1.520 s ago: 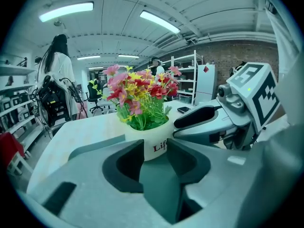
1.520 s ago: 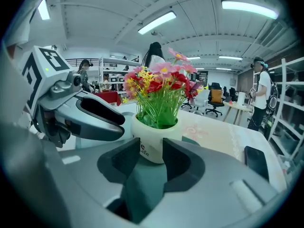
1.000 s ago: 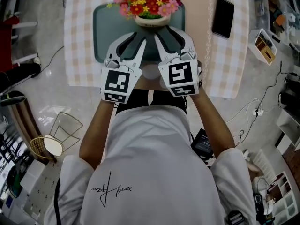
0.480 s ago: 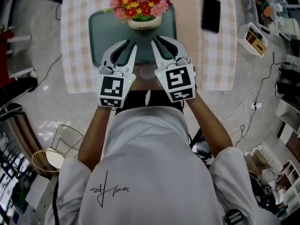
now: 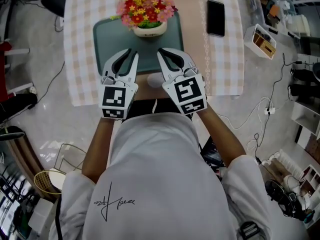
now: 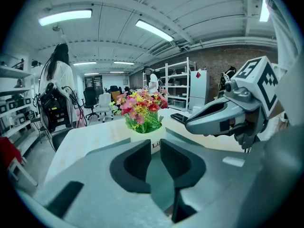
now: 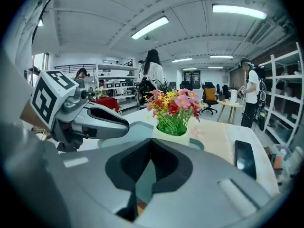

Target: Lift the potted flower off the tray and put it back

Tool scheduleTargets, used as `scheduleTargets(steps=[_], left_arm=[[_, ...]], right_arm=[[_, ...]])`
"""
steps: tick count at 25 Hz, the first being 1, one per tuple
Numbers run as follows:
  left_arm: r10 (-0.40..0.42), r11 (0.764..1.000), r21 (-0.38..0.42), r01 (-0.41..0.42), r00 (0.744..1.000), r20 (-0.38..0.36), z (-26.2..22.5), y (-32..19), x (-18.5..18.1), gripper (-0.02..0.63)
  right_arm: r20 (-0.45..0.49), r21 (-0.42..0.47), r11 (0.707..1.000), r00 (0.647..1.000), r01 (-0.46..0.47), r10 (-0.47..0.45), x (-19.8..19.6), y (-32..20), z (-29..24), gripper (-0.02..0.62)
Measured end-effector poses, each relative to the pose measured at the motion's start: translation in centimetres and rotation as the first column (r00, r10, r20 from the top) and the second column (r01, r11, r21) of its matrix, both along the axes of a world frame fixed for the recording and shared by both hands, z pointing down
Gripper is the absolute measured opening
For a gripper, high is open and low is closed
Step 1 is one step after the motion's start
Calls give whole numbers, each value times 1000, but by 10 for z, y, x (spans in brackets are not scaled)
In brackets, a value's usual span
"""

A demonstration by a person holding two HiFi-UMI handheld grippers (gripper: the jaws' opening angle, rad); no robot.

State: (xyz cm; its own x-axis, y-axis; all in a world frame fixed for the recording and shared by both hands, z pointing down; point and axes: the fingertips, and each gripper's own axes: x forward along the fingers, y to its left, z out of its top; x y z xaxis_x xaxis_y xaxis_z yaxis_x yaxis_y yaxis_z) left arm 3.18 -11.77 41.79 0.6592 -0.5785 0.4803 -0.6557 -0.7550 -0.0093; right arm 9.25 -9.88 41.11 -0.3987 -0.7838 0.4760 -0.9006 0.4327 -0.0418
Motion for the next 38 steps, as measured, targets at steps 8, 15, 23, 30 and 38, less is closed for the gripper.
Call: scheduleTargets(steps=[8,15,23,30,38], left_arm=[[11,1000,0,-11,999,-52,-15,12,-14,-3],[64,997,-26,-66,995,-78,-34,30,-21,-3],[116,988,-84,-126,987,-115,-53,42,-26,-2],[120,989,-71,-129,986,-112,-54,38,-34,-2],[121,988,-83,-131,987,-109,-49,41,-41,-2]], right_arm=[[37,-5,999,998,44,-44,-22,9,-14,8],[80,-28,992,990,120,-118,-43,17,-27,7],[79,-43,984,982,173,-169,-60,22,-34,6],[69,-35,981,980,190,-188,-71,20,-39,6],[68,-37,983,982,177,-175,-77,22,-39,6]])
